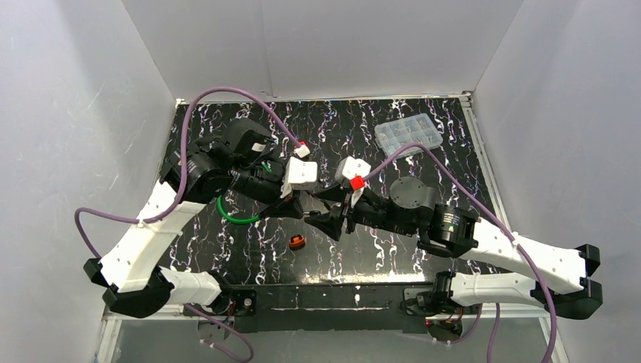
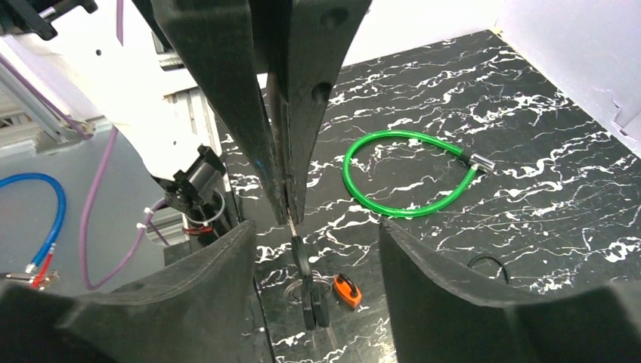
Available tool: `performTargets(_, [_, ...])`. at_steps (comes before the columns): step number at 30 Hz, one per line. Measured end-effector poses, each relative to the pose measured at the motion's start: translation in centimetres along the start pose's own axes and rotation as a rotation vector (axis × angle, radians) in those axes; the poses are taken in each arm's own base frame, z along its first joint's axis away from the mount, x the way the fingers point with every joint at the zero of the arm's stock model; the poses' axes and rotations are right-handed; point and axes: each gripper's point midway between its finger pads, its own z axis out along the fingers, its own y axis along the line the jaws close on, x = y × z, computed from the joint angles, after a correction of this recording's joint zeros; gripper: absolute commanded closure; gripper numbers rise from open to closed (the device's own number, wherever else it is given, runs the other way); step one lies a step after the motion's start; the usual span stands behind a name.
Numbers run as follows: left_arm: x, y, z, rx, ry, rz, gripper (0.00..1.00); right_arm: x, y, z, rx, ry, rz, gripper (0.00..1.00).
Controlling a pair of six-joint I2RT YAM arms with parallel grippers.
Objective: Unlock with the key
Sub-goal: Adjust the key.
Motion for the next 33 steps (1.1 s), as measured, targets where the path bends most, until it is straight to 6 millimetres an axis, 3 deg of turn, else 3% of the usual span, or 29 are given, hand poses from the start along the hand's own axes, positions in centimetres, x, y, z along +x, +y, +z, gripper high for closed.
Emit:
performTargets(4, [-0.1,-0.2,-0.2,0.002,-0.003,0.002,1.00,-0.8,0.3,0.2,-0.017,-0.020,-0.001,0.53])
performTargets(11, [-0.2,-0.2,-0.3,0.003,-0.004,0.009,1.00,-0.6,0.5,0.3,-0.026,-0.013,0.012,0.46])
performTargets(20, [-0.4,-0.6,-0.7,0.006,-0.010,0.017,1.00,-0.2,0.6,0.5,-0.026,-0.001,0.026,0.53])
performTargets(22, [-0.6,-0.7,-0.8,0.008,-0.016,0.024,1.00,0.1,0.6,0.7,-0.029,0.013,0.033,0.60])
performTargets(27, [-0.7,-0.8,-0.9,0.015,-0.022,0.033,1.00,0.6,1.0,0.7,-0.044,0.029,0.041,0.99])
performTargets(33, [-0.8,-0.9,-0.9,0.019,-0.026,0.037,1.00,0.3,1.2,0.5,-0.052,0.023,0.058,0.99])
